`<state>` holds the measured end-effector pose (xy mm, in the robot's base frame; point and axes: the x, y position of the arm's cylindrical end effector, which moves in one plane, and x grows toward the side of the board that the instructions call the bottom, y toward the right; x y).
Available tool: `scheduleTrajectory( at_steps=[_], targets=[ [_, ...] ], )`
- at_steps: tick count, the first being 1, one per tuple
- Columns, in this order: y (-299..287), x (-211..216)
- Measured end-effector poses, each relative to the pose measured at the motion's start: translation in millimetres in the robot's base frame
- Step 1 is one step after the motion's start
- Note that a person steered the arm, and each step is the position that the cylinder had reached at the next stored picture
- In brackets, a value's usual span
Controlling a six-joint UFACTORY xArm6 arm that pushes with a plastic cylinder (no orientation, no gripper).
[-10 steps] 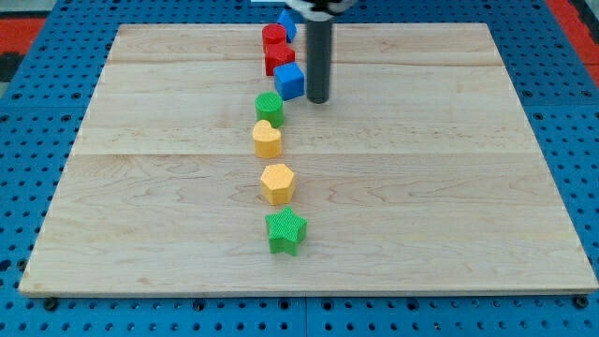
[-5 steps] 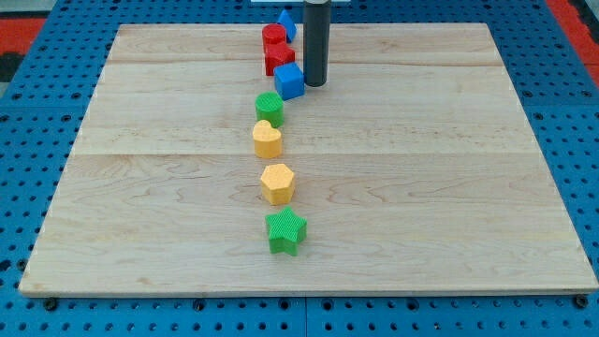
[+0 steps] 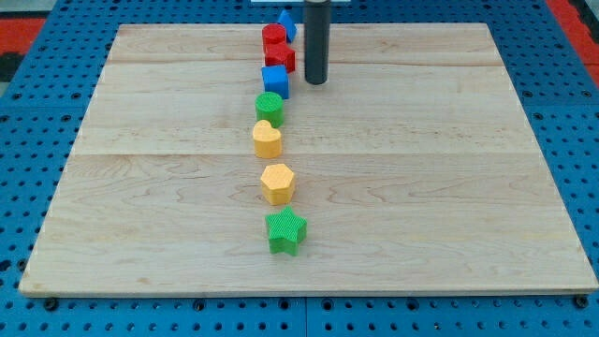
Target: Point your arm at bottom center
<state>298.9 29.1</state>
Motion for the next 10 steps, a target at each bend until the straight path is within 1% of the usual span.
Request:
scheduleTrajectory(
  at_steps=[1, 3, 4, 5, 8, 9, 10],
  targets=[
    [-10, -26],
    [-40, -28],
    [-33, -28],
    [15, 3],
    [24, 165],
    [13, 195],
    [4, 201]
  ],
)
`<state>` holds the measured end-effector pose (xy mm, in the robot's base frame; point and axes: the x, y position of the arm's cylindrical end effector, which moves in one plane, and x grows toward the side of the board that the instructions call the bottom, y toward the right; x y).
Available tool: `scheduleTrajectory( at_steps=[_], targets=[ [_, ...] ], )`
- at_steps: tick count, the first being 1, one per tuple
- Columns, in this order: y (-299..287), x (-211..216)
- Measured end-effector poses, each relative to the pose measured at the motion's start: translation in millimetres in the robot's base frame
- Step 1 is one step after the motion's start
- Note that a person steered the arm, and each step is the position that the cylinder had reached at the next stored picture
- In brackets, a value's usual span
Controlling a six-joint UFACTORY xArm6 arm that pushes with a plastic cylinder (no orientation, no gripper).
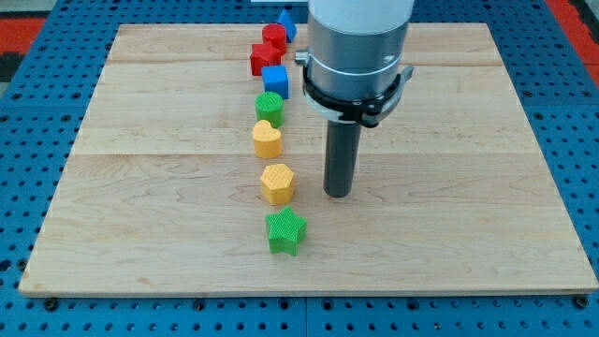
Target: Point your arm at bottom center
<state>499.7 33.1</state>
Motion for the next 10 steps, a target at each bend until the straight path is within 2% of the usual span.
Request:
scheduleTrajectory(
  at_steps=[2, 3, 4, 5, 7, 8, 9, 10],
  targets=[
    [-55, 0],
    [-57, 0],
    [-22, 12],
    [-28, 44],
    [-56, 56],
    [-23, 84],
    [-49, 118],
    [-80, 119]
  ],
)
